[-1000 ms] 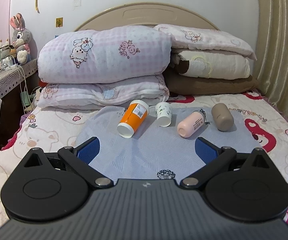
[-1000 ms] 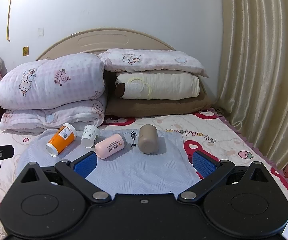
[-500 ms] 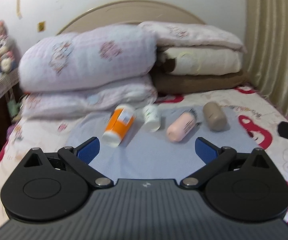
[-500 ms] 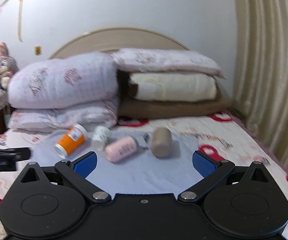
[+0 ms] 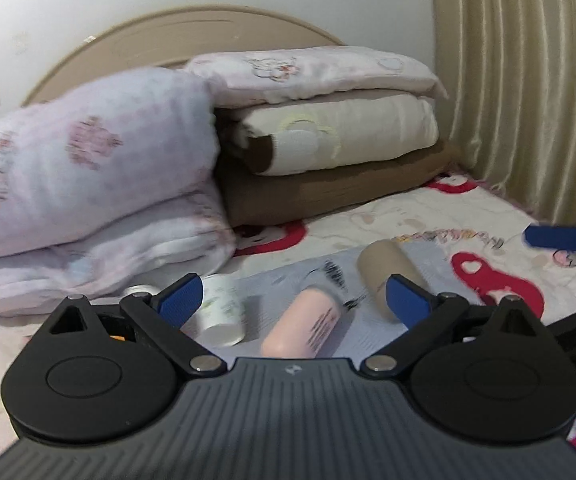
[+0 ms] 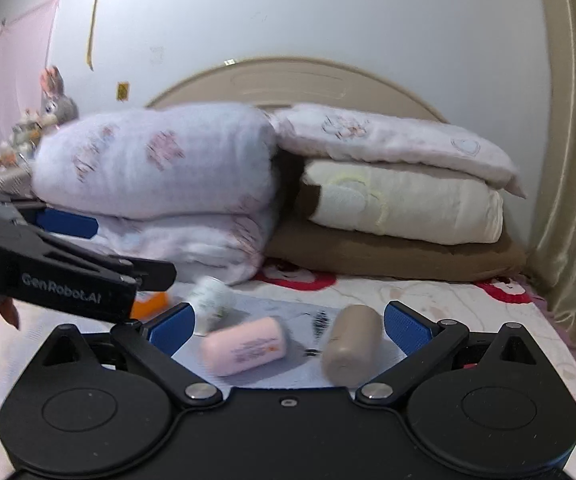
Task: Flip cup upright
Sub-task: 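Move the right tool toward the lying grey tumbler and straddle its base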
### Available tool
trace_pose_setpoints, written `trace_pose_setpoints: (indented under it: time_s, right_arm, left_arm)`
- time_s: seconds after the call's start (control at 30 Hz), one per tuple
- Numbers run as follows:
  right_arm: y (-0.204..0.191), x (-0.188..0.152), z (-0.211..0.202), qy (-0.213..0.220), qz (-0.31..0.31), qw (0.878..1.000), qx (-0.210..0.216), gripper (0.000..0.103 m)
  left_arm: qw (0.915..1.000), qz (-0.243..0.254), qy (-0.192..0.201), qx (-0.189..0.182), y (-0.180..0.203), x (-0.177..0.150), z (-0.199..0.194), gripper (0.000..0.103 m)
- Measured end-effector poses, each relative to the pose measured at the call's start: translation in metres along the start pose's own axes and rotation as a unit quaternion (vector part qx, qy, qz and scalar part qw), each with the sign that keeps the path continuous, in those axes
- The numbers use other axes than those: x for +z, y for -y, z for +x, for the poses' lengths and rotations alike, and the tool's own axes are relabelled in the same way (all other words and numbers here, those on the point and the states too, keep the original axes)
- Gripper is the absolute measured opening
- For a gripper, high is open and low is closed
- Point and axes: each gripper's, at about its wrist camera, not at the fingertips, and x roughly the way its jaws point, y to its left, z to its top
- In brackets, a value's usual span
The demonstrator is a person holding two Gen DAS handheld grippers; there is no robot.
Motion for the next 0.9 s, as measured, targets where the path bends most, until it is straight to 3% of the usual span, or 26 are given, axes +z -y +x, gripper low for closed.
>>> trace_pose_setpoints:
  time_s: [0.23,0.37,0.57,0.7,0.9]
  right_arm:
    - [0.037,-0.027,0.060,-0.043,0.037,0.998,0.023,0.103]
    - [0.052,-0.029,0.096,-0.089,0.058,0.993,0.045,0.102]
    - [0.048,-0.030,0.135,-0.134,0.045,0.989,0.049,0.102]
    - [0.041,-0.030,0.161,-0.144,0.026,0.989,0.031,0.102]
    - [0.035,-0.036,0.198,-0.144,0.017,0.988,-0.045,0.102]
  left_arm:
    - [0.9951,-0.068,-0.041,-0.059,-0.007,-0.010,0.078,0.099]
    - [0.9895,-0.105,-0.049,-0.086,-0.006,-0.006,0.112,0.098]
    - [0.9819,-0.124,-0.077,-0.121,0.003,0.000,0.156,0.088]
    - [0.9801,-0.138,-0.073,-0.122,-0.003,-0.001,0.158,0.086]
    - [0.9824,-0.126,-0.082,-0.111,-0.013,-0.011,0.156,0.083]
